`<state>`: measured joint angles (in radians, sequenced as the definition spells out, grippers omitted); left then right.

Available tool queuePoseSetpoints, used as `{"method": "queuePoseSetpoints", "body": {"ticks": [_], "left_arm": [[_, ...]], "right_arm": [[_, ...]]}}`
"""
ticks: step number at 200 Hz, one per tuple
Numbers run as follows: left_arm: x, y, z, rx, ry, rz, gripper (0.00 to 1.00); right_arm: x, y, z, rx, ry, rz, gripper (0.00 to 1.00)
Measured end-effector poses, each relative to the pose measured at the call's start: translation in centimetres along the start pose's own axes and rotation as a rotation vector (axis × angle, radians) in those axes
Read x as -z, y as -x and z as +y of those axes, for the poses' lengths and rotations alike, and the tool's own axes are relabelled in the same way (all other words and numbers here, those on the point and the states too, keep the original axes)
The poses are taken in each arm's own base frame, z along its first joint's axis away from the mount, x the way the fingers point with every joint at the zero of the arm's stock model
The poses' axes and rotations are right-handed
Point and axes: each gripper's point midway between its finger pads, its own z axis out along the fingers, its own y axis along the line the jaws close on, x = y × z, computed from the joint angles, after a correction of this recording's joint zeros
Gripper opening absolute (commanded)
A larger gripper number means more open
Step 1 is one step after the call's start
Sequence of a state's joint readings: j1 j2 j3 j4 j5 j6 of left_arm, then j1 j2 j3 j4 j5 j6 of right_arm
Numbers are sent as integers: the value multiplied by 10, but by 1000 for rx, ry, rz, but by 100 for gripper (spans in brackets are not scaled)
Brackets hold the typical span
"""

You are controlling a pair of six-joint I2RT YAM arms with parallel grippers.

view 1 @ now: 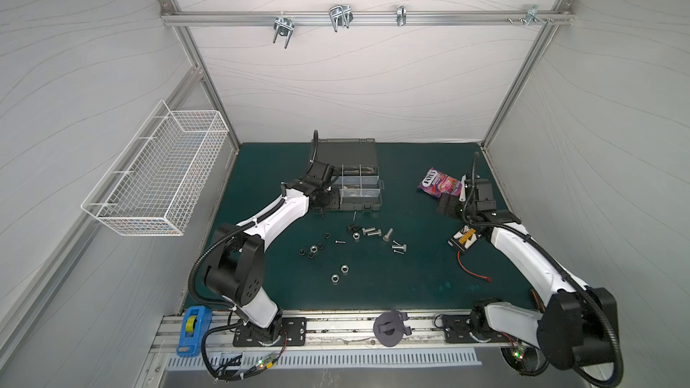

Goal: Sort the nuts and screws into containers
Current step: 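Open the left gripper to release the bolt into the compartment, then move the left gripper back down toward the remaining black bolts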

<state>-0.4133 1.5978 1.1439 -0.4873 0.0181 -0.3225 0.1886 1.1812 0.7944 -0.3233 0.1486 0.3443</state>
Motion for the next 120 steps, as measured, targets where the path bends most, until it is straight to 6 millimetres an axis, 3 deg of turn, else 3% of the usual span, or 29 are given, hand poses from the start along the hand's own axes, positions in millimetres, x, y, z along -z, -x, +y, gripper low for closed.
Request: {"method": "queuePoseSetpoints", "body": {"ticks": [29,56,120], "left_arm": [[-10,-32,-22,-119,-25,43,51],[-17,-46,-39,-198,-50,56,51],[-36,-59,-42,-257,-48,87,52]], "right_arm": [[0,0,0,0,0,0,99],[0,0,0,0,0,0,99],[0,0,0,0,0,0,99]]}}
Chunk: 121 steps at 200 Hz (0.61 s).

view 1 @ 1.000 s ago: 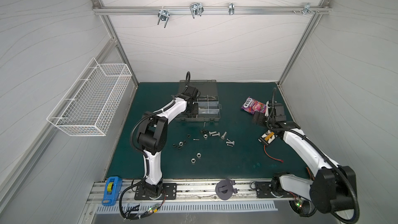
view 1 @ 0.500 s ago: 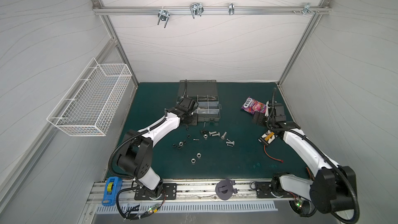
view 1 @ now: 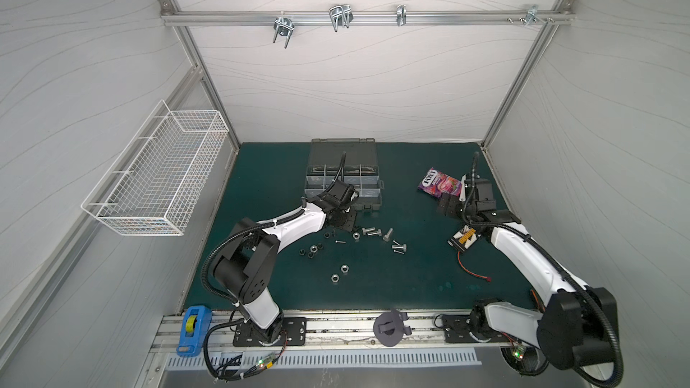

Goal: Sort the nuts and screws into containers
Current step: 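Move the left gripper back down toward the remaining black bolts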

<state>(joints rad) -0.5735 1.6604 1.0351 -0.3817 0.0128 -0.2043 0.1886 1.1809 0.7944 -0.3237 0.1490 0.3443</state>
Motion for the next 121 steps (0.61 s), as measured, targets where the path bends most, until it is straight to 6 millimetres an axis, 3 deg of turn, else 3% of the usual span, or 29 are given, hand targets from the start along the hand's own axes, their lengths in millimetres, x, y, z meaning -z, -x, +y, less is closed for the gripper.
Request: {"method": "queuePoseSetpoints", "body": {"ticks": [121], "left_arm": [[-19,-14,7,-45,40,57,51]], "right_arm": [[0,0,0,0,0,0,99]]}}
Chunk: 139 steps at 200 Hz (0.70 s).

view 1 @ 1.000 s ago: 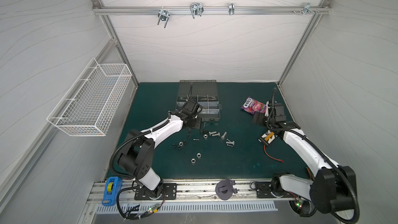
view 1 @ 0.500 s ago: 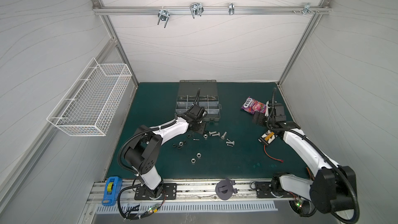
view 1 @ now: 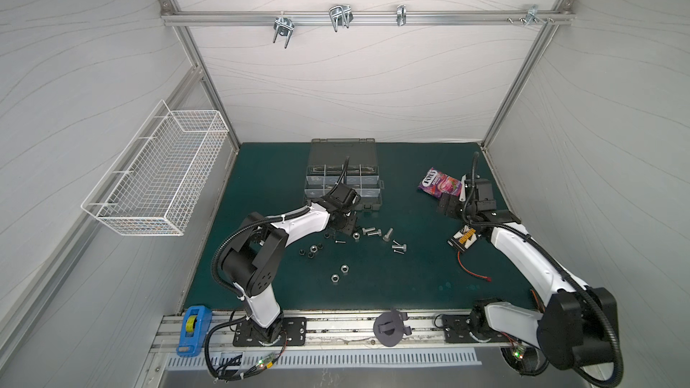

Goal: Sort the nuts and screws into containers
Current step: 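Move the left gripper back down toward the remaining black bolts, then lower the left gripper onto a black hex bolt and close it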

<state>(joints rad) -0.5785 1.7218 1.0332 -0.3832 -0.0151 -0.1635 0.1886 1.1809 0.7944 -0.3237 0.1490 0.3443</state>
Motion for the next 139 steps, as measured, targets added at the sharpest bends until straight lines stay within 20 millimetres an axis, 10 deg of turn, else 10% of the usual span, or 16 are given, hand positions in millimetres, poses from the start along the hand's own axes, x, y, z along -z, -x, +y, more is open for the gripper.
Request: {"method": "queuePoseSetpoints", "body": {"ticks": [139], "left_arm": [[-20,-8,-3,-45,38,54,48]], "right_arm": [[0,0,0,0,0,0,99]]}}
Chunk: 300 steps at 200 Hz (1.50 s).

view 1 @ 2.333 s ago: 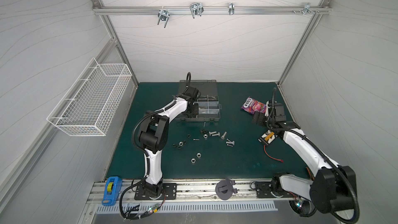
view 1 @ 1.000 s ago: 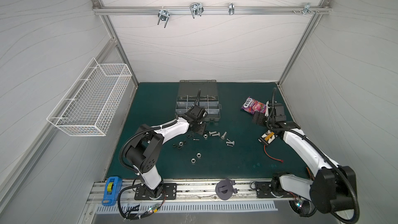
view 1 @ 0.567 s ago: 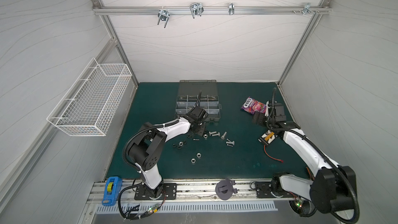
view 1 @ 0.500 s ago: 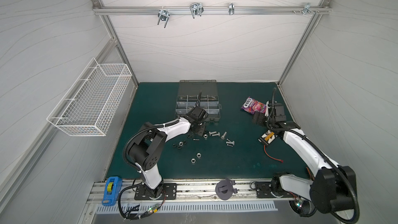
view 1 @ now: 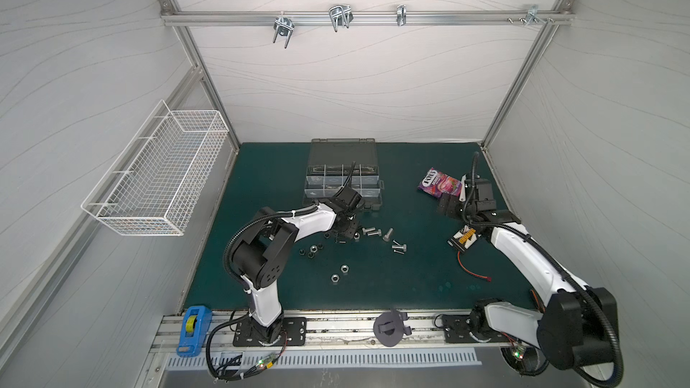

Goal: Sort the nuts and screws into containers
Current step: 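Lower the left gripper onto a black hex bolt and close it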

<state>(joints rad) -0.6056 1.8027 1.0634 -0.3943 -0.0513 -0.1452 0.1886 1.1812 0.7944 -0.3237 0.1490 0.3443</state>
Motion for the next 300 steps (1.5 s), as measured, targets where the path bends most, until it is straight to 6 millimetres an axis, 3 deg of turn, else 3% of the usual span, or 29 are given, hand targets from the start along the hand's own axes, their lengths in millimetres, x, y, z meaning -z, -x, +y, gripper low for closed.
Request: {"method": "queuePoseSetpoints", "body": {"ticks": [120,247,300], "left_arm": [[-4,5,-2,-12,8,-1,39],[-3,4,0,15,16,-4,18],[12,-6,10,63,54,-13,14]], "right_arm": [[0,0,0,0,0,0,99],[0,0,-1,0,-7,-1,99],[0,0,-1,0,-8,-2,99]]}}
